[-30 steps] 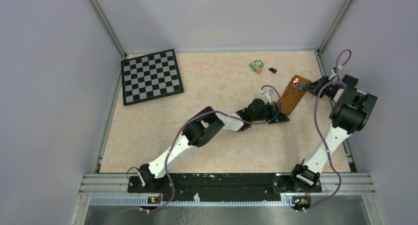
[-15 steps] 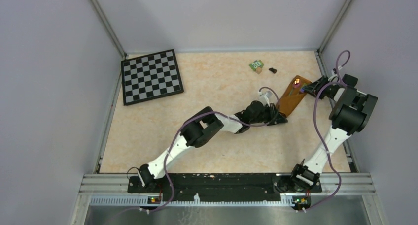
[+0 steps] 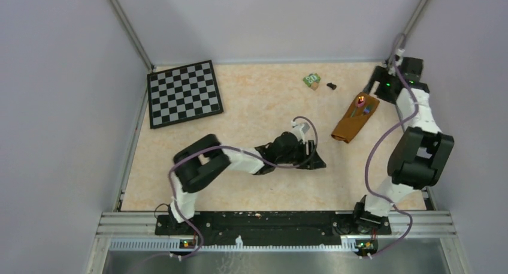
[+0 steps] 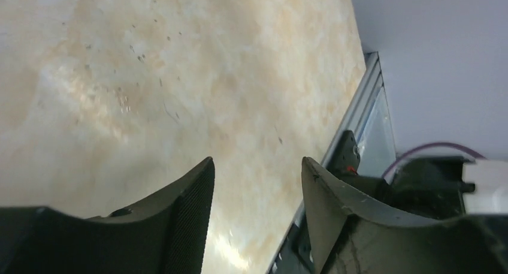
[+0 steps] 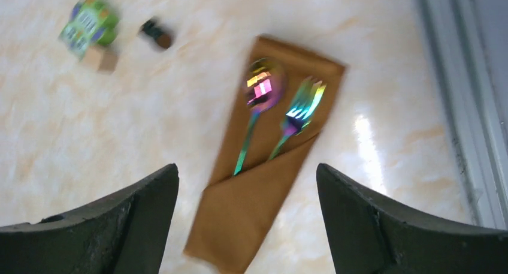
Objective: Fold the napkin into a case and place the utensils inside
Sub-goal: Reset both arms
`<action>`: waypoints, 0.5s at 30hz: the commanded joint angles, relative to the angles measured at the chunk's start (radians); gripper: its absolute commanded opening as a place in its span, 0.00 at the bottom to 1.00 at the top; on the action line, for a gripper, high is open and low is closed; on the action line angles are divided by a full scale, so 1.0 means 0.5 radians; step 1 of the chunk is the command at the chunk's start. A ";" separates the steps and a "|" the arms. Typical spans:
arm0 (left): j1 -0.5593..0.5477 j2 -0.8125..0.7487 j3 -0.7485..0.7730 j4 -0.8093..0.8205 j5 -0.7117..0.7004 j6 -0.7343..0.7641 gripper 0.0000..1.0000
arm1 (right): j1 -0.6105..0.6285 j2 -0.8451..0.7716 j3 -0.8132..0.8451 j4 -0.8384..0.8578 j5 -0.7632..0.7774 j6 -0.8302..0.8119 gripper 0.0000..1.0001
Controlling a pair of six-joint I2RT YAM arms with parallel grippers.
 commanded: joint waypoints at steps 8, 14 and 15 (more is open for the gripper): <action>-0.001 -1.727 -0.058 -1.389 -0.550 0.814 0.74 | 1.185 -1.153 -0.148 -0.549 -0.203 0.132 0.85; -0.003 -2.357 0.179 -1.725 -0.838 0.964 0.85 | 1.192 -1.863 -0.157 -0.684 -0.418 0.226 0.85; -0.003 -2.409 0.261 -1.789 -0.889 0.988 0.86 | 1.192 -1.944 -0.077 -0.764 -0.333 0.205 0.85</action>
